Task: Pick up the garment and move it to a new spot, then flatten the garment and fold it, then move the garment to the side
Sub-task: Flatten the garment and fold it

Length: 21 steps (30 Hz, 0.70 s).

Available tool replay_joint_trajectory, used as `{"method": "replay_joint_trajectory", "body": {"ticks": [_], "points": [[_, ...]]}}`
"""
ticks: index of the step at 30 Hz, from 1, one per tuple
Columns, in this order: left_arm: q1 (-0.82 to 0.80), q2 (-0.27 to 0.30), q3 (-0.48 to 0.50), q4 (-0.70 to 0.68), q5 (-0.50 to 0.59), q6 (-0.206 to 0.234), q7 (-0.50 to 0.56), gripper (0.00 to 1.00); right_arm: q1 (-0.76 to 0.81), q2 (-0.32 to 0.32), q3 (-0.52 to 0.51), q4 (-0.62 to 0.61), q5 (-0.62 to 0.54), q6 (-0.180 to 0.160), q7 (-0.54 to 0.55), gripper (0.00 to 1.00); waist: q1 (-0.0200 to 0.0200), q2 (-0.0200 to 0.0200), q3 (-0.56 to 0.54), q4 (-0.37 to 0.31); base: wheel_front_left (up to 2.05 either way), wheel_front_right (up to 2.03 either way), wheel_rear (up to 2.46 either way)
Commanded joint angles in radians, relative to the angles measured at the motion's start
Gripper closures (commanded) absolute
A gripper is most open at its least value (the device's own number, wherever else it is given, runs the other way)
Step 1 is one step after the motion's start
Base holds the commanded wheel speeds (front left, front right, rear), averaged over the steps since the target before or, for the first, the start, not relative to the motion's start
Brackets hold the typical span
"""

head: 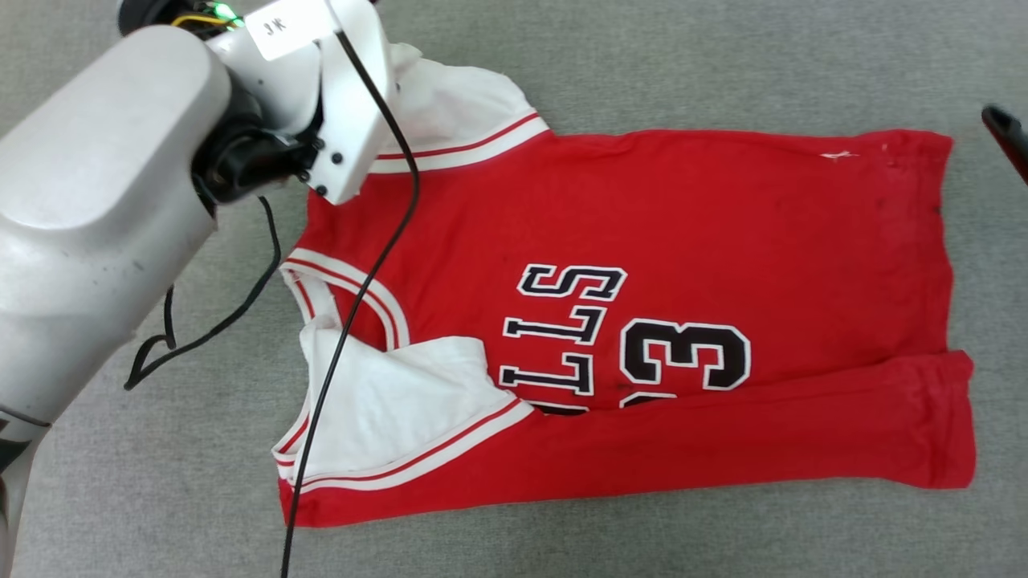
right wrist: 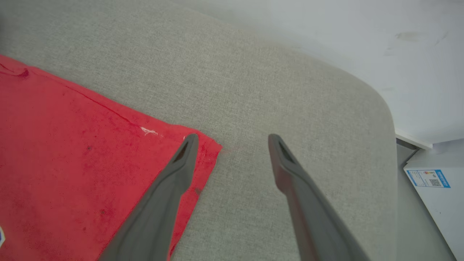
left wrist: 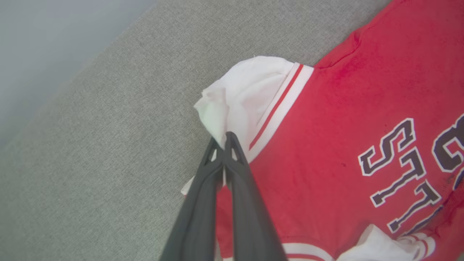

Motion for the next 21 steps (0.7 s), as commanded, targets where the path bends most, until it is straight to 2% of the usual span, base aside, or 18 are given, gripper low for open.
{"method": "replay_joint_trajectory", "body": {"ticks": [1,5,9,15,21], "points": [[0.002,0.000,-0.009,-0.010,-0.004,-0.002,-0.006,1.00,-0.019,-0.009,0.015,0.013,0.022,-0.001,0.030,0.00,0.0000,0.0000,0.005,0.010,0.00,0.00,0.00],[-0.023,-0.003,-0.035,-0.050,-0.001,-0.002,-0.025,1.00,-0.082,-0.052,0.086,0.063,0.082,-0.001,0.163,0.00,0.0000,0.0000,0.028,0.031,0.00,0.00,0.00],[-0.047,-0.009,-0.058,-0.075,-0.001,-0.002,-0.045,1.00,-0.130,-0.054,0.136,0.119,0.123,-0.001,0.238,0.00,0.0000,0.0000,0.054,0.053,0.00,0.00,0.00],[-0.084,-0.008,-0.087,-0.093,-0.013,-0.001,-0.068,1.00,-0.177,-0.039,0.220,0.203,0.110,-0.001,0.222,0.00,0.0000,0.0000,0.088,0.076,0.00,0.00,0.00],[-0.106,0.003,-0.107,-0.082,-0.034,-0.001,-0.101,1.00,-0.154,-0.020,0.315,0.298,0.125,-0.001,0.214,0.00,0.0000,0.0000,0.105,0.083,0.00,0.00,0.00]]}}
